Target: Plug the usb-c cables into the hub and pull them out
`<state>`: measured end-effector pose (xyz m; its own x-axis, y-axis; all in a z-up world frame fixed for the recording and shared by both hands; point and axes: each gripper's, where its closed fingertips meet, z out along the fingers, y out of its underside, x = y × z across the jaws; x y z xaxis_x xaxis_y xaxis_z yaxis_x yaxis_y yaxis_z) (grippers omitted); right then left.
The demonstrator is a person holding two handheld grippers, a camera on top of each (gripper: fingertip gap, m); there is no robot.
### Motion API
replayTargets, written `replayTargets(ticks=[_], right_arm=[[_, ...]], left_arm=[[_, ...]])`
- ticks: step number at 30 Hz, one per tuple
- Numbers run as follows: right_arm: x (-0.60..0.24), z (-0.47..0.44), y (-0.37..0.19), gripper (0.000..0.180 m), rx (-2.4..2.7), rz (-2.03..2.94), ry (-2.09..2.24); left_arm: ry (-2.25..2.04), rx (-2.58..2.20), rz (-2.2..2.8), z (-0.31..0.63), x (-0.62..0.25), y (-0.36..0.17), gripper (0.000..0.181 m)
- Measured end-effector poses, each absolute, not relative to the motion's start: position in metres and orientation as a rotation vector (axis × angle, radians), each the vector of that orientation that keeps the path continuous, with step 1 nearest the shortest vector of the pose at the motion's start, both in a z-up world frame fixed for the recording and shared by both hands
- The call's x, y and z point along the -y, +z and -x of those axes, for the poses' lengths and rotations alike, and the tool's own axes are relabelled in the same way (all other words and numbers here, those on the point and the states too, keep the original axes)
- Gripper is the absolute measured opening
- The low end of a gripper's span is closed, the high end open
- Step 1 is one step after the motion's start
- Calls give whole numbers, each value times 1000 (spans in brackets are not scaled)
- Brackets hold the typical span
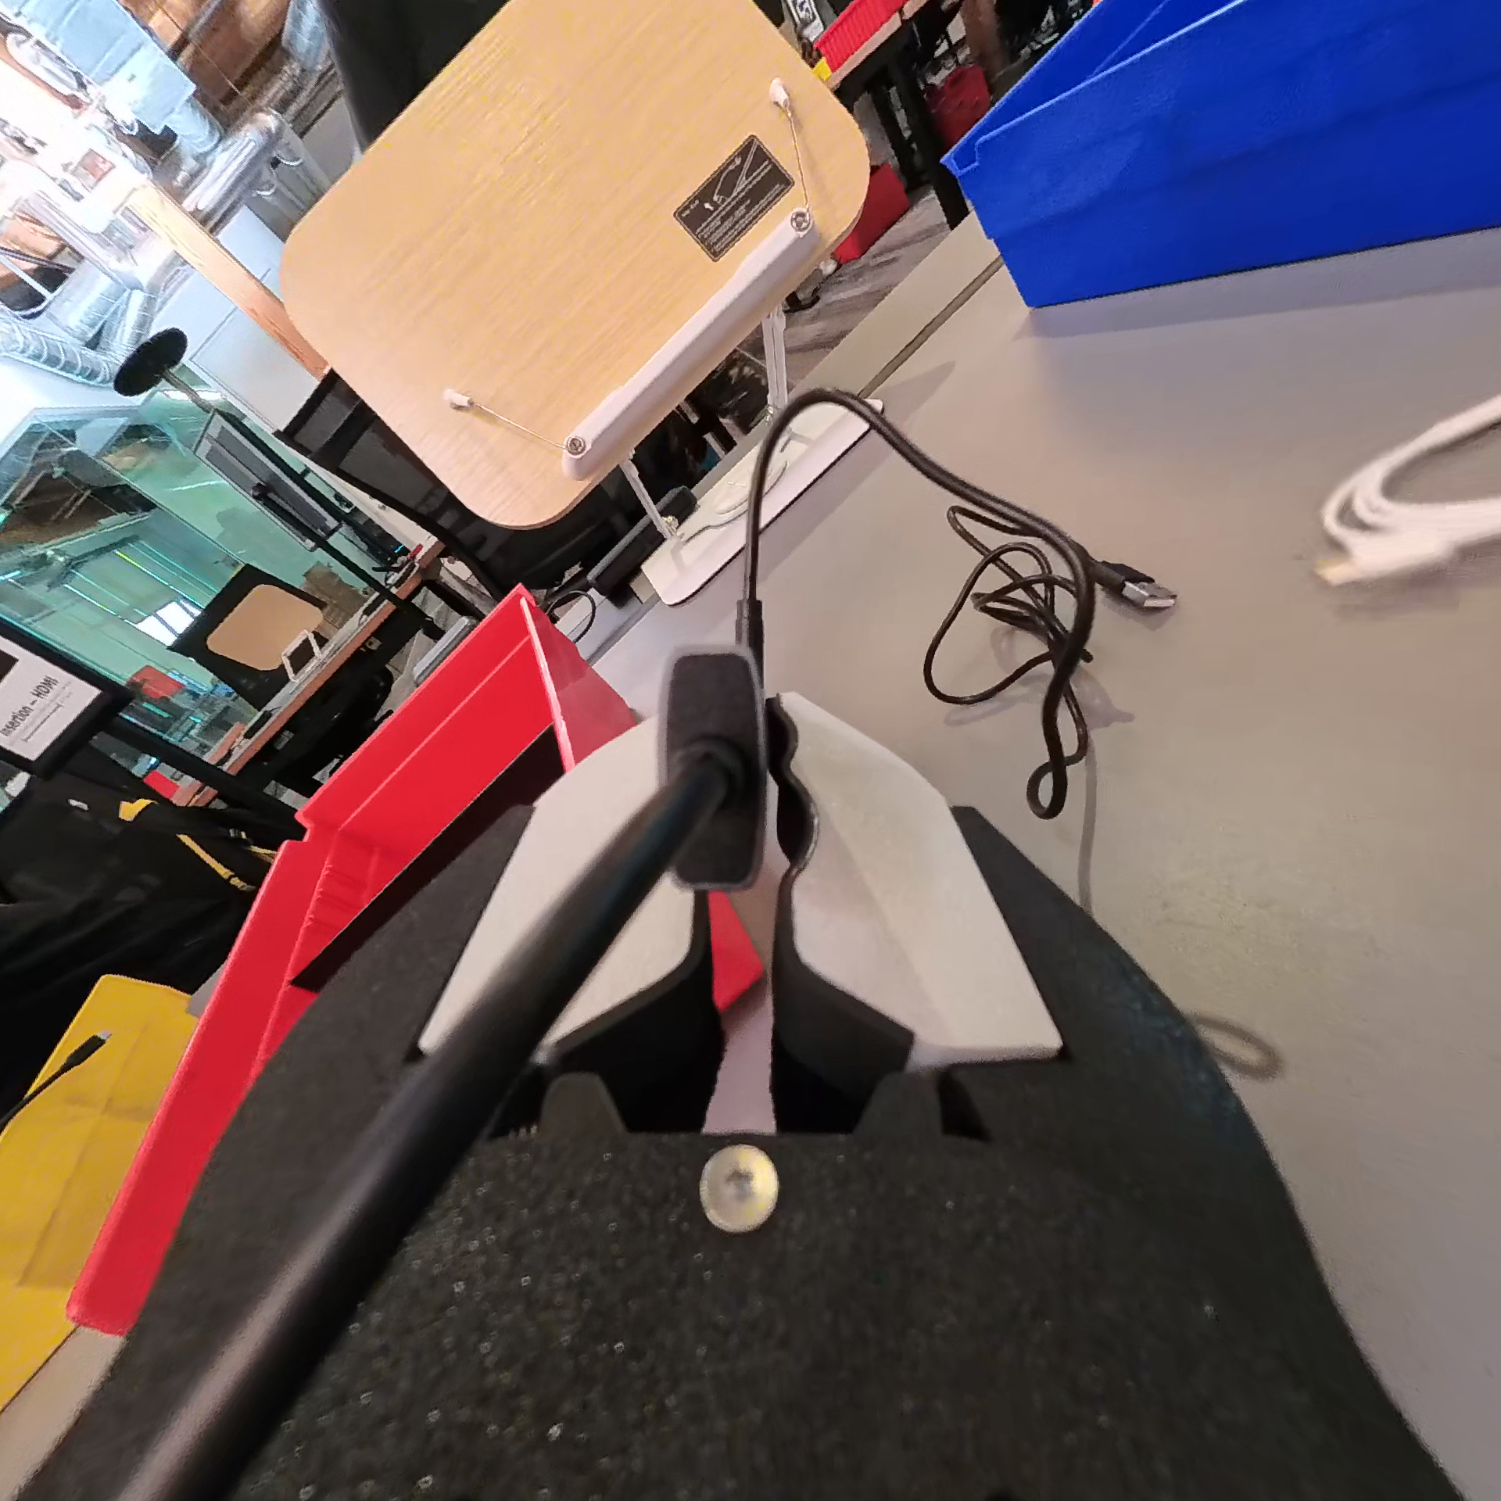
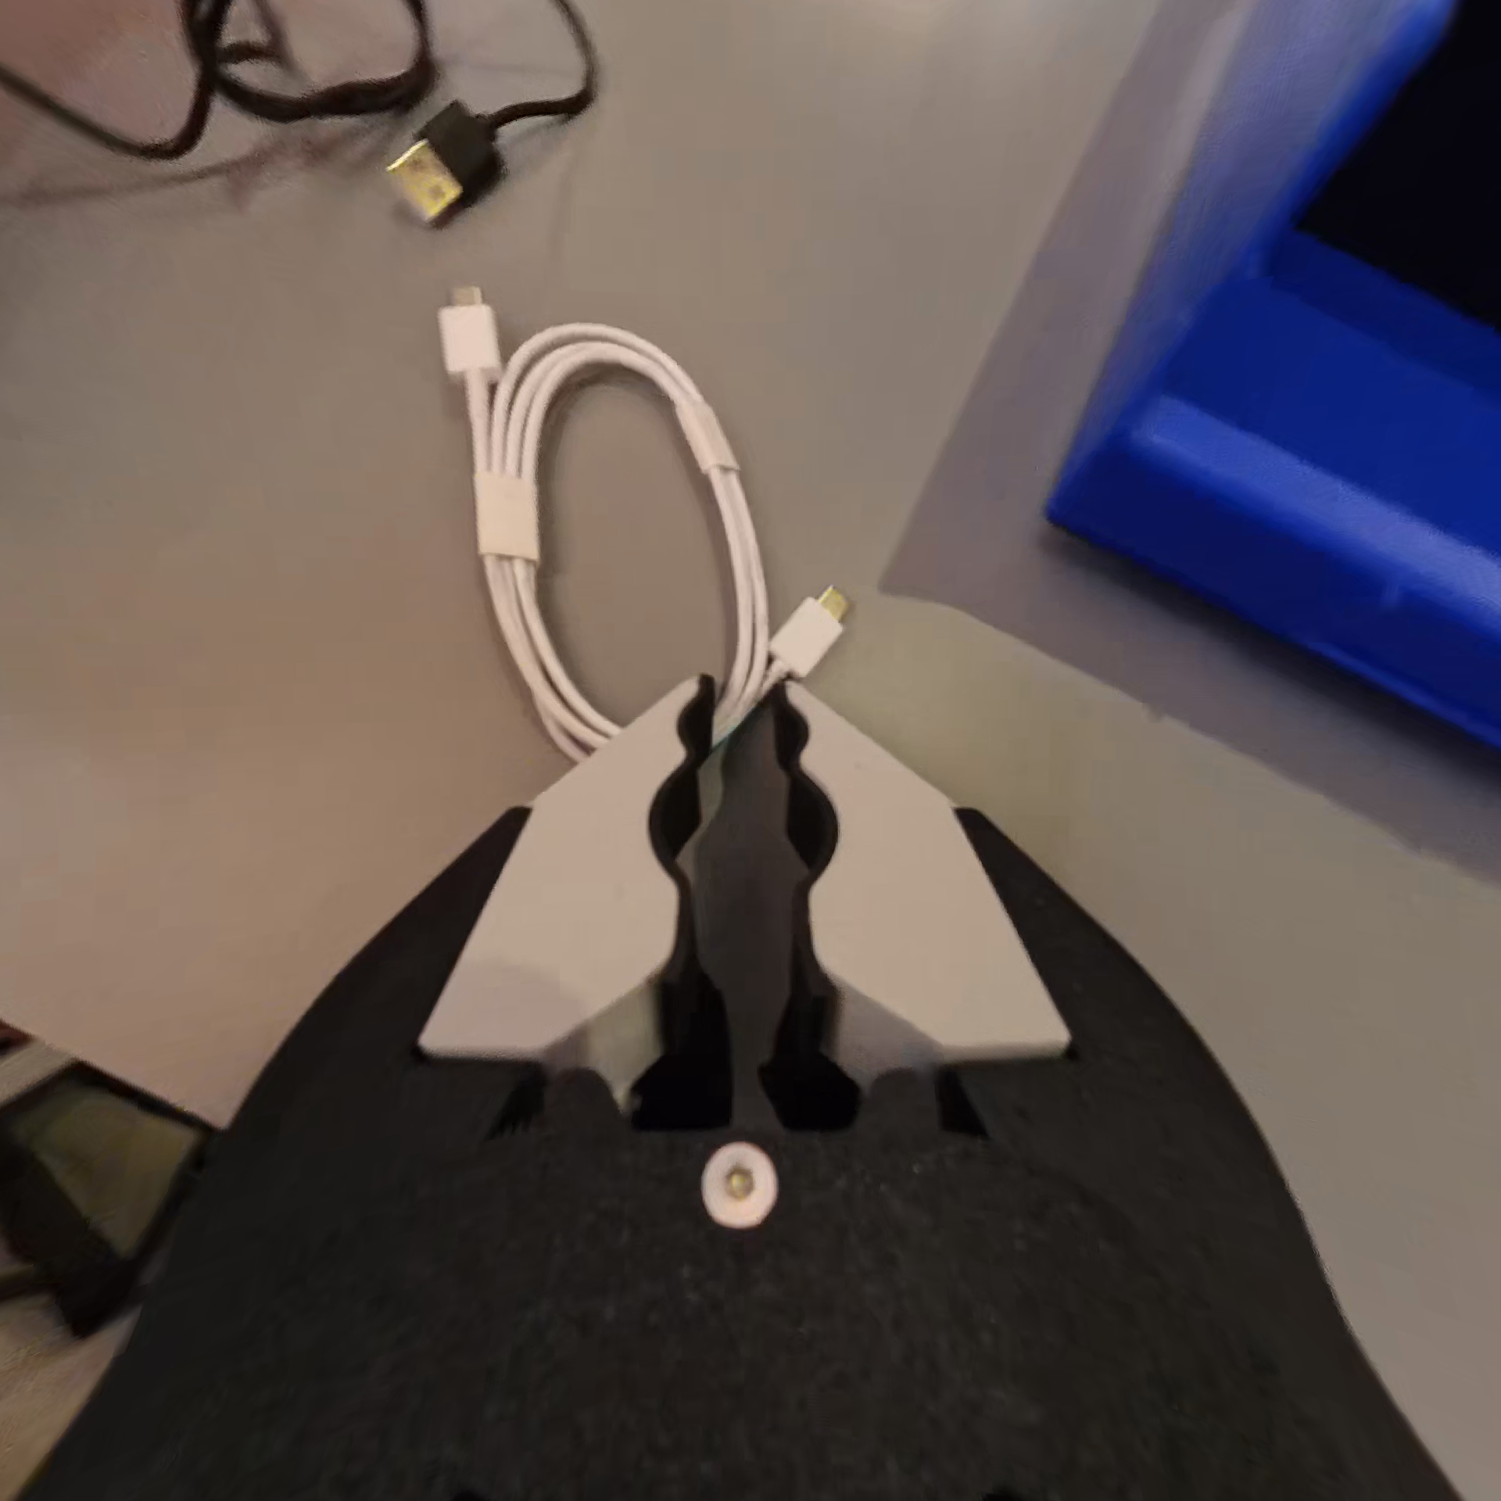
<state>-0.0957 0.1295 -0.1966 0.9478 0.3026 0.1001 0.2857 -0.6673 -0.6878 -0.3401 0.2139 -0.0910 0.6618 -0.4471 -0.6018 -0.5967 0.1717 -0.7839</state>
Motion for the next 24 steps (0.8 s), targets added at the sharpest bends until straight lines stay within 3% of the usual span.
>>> replayTargets(ticks=[9, 13, 24], right_arm=[[-153, 138, -195, 7, 1232, 2039, 187], [-154, 146, -177, 24, 1120, 2005, 361], [-162, 128, -189, 16, 677, 2229, 382]], left_arm=[[121, -912, 1472, 343, -213, -91, 10], [125, -925, 1484, 344, -213, -96, 10], [119, -947, 1485, 341, -212, -99, 10]])
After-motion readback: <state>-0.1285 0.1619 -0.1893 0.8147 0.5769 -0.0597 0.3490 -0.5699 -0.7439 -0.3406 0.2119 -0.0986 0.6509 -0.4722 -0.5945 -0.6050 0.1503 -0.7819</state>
